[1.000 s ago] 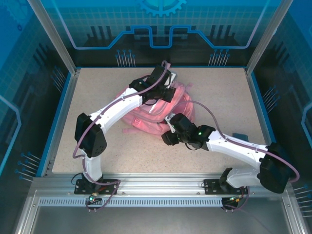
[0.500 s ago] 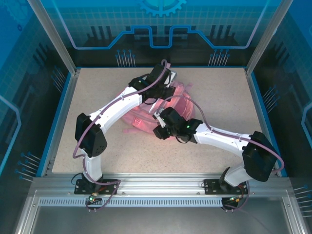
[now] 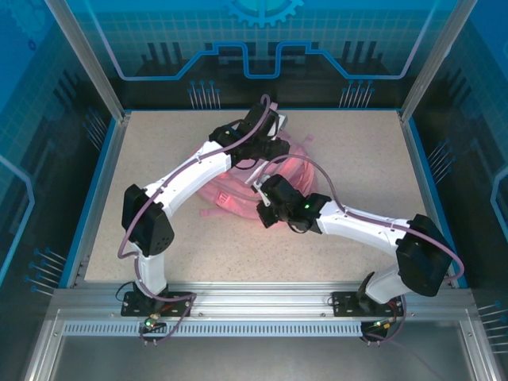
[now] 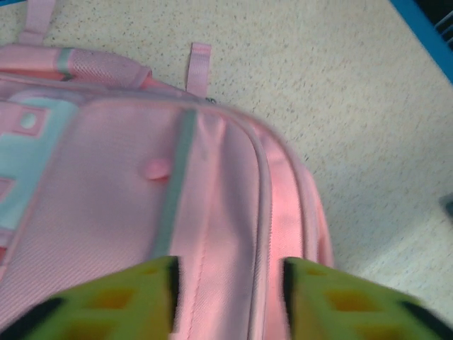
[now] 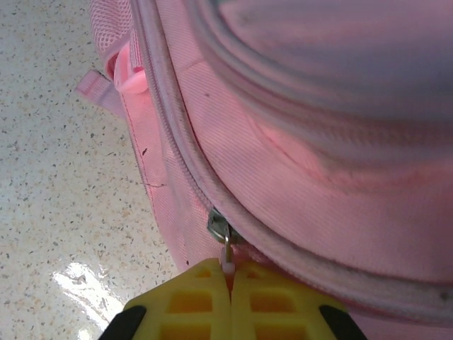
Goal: Pack the student bag
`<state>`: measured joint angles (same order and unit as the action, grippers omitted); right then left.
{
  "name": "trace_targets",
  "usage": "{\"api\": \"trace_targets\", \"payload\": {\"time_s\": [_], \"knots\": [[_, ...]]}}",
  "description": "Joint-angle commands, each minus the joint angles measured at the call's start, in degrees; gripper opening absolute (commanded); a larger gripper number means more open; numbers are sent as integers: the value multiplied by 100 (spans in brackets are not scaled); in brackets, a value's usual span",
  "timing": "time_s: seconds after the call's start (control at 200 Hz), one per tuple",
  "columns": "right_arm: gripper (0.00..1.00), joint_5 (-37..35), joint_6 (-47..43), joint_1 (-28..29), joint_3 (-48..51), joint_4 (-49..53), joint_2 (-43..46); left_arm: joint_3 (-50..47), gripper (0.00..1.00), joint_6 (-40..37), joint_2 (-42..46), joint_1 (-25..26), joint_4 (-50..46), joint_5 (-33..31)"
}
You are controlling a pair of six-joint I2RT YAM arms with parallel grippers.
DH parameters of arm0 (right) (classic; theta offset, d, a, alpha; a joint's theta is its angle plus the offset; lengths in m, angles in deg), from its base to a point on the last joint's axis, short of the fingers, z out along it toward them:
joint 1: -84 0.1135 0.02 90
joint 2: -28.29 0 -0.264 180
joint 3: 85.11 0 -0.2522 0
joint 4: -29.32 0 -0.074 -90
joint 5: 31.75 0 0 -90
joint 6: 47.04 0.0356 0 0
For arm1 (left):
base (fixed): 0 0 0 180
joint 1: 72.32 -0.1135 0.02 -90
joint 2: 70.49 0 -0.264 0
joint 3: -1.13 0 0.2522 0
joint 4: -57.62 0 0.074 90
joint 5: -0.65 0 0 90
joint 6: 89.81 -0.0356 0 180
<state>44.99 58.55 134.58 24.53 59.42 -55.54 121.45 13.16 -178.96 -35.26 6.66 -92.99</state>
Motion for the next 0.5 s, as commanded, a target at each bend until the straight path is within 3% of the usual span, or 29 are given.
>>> {"api": "trace_targets", "payload": {"time_s": [0.0, 0.245, 0.495], "knots": [[0, 22, 58, -39, 75, -9, 284, -127, 56, 691, 581, -210, 246, -145], [0, 694, 145, -197, 188, -197, 421, -2021, 74, 2328, 1939, -955, 563, -164], [0, 968, 309, -268, 119, 3, 446, -4478, 76, 4054, 3418, -1166, 1583, 189]]}}
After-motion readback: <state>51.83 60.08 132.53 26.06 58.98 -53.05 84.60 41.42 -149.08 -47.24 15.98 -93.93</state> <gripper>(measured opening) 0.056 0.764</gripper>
